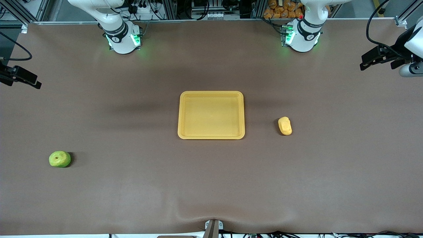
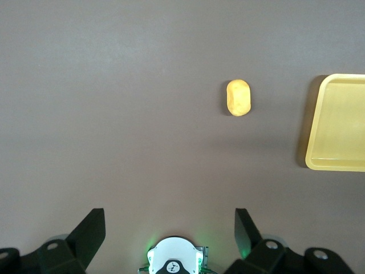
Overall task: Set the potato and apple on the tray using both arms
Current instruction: 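Reach the left gripper to the potato while the right gripper reaches the apple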
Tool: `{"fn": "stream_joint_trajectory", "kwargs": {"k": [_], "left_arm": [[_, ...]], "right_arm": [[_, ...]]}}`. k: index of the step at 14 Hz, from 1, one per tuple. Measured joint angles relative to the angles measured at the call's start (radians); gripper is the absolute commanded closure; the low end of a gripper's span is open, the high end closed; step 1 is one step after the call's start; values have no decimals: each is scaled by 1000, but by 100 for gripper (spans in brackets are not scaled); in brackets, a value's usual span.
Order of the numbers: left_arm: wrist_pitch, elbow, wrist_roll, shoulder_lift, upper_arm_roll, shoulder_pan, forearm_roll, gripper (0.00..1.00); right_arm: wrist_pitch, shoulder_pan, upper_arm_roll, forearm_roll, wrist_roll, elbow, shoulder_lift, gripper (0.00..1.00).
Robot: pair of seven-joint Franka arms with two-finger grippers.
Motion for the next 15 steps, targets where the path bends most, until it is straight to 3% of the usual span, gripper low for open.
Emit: {"fn": "stream_joint_trajectory", "kwargs": {"k": [8,15], "left_arm": [[10,-2,0,99,-10,-4,0,0],[136,-67,0,159,-25,-6,0,0]], "right_arm": [[14,-24,-12,-7,2,54,125,0],[87,-48,-17,-42,2,74,239,0]]}}
